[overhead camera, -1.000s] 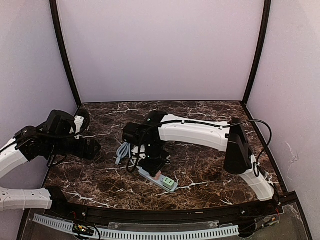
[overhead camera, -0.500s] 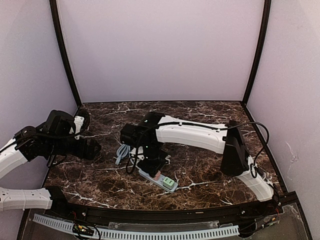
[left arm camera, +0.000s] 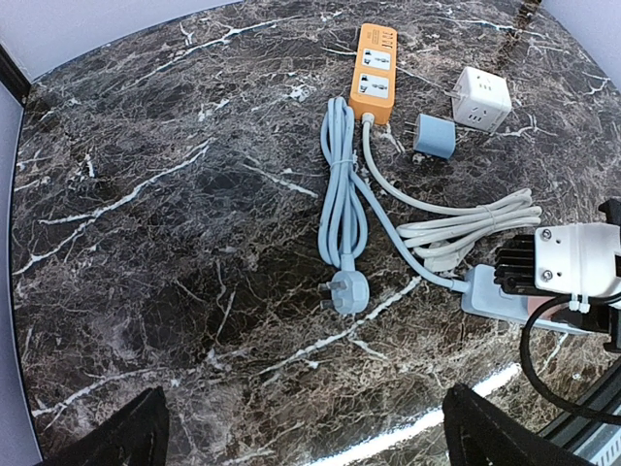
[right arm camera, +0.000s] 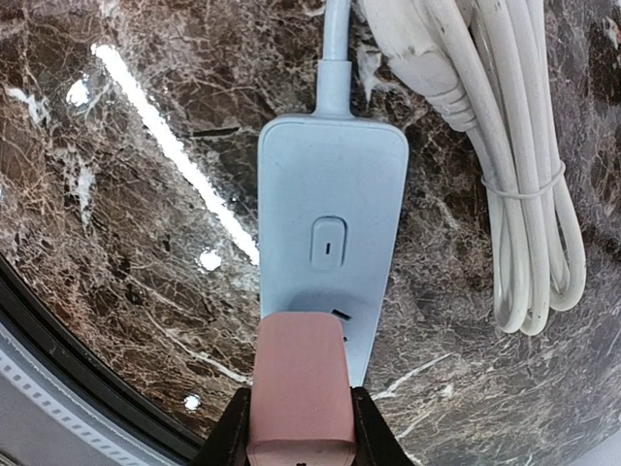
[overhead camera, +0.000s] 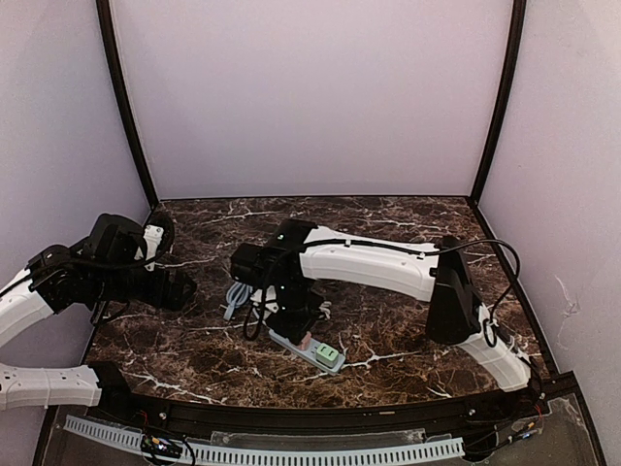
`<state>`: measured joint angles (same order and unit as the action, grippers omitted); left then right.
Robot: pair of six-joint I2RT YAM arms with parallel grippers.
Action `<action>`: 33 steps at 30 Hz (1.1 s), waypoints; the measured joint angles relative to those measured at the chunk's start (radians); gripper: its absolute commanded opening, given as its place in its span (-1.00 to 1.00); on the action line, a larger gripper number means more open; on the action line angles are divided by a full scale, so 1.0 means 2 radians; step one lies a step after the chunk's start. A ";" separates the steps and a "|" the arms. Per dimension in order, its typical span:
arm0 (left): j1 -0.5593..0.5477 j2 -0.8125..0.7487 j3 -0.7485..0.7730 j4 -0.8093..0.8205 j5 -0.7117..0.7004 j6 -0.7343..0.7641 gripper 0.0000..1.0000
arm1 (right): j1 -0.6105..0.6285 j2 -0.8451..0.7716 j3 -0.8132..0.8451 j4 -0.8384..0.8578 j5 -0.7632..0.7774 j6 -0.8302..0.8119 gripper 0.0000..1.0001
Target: Insert the plug
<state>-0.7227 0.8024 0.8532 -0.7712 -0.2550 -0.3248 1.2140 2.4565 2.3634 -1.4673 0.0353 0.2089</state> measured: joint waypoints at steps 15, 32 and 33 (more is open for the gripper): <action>0.000 0.000 -0.003 0.008 0.006 0.000 0.97 | -0.027 0.020 0.022 -0.018 -0.060 0.037 -1.00; 0.000 0.000 -0.003 0.008 0.016 0.003 0.97 | -0.031 0.035 0.033 -0.013 -0.068 0.041 -0.99; 0.000 0.000 -0.003 0.008 0.016 0.003 0.97 | -0.034 0.032 0.029 -0.011 -0.078 0.043 -1.00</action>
<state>-0.7227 0.8024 0.8478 -0.7547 -0.2230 -0.3191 1.1458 2.5214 2.4214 -1.4887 -0.1200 0.2943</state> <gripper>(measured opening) 0.987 0.258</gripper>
